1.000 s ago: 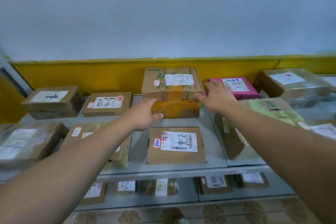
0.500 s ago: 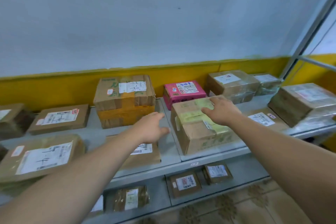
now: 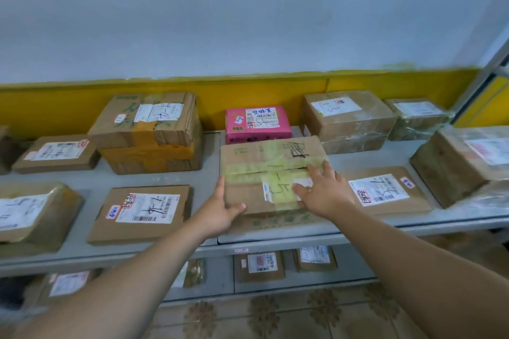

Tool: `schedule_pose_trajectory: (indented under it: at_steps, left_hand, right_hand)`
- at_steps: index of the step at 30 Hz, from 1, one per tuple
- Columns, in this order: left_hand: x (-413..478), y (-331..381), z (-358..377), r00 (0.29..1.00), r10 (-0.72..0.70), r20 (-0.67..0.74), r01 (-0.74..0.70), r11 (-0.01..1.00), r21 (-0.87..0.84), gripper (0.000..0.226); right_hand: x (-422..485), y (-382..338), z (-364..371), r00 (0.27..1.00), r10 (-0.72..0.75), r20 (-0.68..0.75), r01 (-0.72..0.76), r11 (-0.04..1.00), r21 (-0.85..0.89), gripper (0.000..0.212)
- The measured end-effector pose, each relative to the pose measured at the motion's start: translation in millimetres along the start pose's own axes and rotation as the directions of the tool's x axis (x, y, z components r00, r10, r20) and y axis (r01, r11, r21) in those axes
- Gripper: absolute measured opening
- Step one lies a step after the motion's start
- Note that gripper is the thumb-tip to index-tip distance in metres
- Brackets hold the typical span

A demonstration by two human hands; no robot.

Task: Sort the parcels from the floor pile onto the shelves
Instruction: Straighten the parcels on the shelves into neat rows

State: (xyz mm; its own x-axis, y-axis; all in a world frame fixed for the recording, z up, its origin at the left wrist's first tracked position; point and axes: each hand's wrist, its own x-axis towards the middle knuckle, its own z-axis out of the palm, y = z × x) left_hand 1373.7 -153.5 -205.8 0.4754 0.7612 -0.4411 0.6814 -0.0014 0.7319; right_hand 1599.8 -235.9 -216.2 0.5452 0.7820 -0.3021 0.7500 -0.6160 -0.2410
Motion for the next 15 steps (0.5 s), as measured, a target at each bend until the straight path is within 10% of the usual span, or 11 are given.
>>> schedule_pose_trajectory:
  at_steps: [15]
  left_hand:
    - [-6.0,-14.0,-7.5,0.999,0.028,-0.022,-0.026,0.996,0.085,0.085]
  right_hand:
    - [-20.5,-9.7,5.8,1.000,0.008,0.017,-0.008,1.000,0.015,0.074]
